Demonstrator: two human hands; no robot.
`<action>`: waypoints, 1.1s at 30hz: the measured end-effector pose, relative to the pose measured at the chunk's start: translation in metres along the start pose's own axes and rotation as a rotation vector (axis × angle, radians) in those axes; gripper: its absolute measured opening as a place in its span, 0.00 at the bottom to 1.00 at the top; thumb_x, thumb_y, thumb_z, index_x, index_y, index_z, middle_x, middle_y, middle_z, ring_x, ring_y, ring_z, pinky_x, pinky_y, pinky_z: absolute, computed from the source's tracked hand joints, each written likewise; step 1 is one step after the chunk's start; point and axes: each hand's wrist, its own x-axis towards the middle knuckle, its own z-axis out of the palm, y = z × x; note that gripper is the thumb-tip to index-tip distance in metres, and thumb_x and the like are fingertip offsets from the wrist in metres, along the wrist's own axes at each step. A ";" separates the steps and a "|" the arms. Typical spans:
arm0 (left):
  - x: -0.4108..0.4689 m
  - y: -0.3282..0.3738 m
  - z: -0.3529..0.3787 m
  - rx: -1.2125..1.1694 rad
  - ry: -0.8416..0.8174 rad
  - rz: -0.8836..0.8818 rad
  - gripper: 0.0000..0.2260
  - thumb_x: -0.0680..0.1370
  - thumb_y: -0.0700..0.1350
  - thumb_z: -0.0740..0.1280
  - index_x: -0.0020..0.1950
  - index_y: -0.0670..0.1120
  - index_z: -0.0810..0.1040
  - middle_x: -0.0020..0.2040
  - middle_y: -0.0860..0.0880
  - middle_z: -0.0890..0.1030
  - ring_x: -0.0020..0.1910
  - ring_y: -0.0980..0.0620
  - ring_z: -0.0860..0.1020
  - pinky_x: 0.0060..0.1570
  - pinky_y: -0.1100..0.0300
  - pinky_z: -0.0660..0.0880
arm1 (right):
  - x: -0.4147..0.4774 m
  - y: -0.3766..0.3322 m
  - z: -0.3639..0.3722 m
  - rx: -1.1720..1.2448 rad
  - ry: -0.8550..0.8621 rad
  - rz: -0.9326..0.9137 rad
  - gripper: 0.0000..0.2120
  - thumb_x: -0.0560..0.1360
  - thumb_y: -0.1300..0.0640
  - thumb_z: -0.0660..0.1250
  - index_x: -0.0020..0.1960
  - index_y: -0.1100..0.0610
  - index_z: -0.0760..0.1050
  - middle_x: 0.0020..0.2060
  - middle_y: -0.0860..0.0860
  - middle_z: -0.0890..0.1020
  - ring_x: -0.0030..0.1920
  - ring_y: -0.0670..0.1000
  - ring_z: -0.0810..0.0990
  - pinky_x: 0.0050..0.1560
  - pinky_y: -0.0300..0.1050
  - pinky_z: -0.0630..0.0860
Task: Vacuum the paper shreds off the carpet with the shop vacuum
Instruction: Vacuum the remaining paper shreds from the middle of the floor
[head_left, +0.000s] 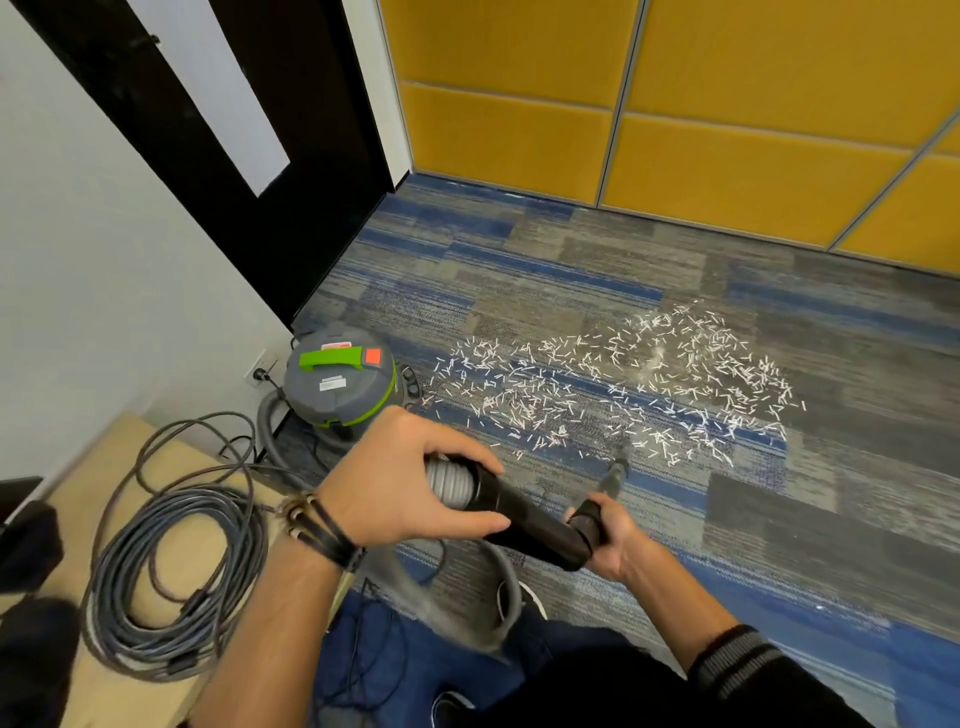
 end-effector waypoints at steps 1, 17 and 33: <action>-0.003 -0.002 0.004 0.000 -0.016 0.006 0.16 0.65 0.60 0.82 0.49 0.56 0.89 0.43 0.62 0.86 0.44 0.65 0.84 0.50 0.58 0.81 | 0.000 0.003 -0.005 -0.005 0.018 -0.004 0.12 0.81 0.50 0.62 0.49 0.60 0.67 0.31 0.57 0.75 0.27 0.53 0.76 0.28 0.47 0.79; -0.046 -0.019 -0.001 -0.008 -0.030 0.036 0.16 0.65 0.60 0.81 0.50 0.55 0.89 0.42 0.63 0.86 0.43 0.66 0.83 0.48 0.68 0.77 | -0.006 0.051 -0.008 -0.064 0.050 -0.040 0.15 0.81 0.49 0.61 0.47 0.62 0.69 0.31 0.57 0.75 0.31 0.55 0.75 0.32 0.46 0.79; -0.073 -0.014 0.003 -0.038 -0.004 0.079 0.15 0.65 0.57 0.82 0.49 0.55 0.89 0.42 0.60 0.87 0.43 0.63 0.84 0.48 0.61 0.80 | -0.014 0.077 -0.006 -0.085 0.034 -0.018 0.16 0.80 0.48 0.59 0.43 0.61 0.69 0.29 0.56 0.75 0.30 0.53 0.74 0.32 0.43 0.77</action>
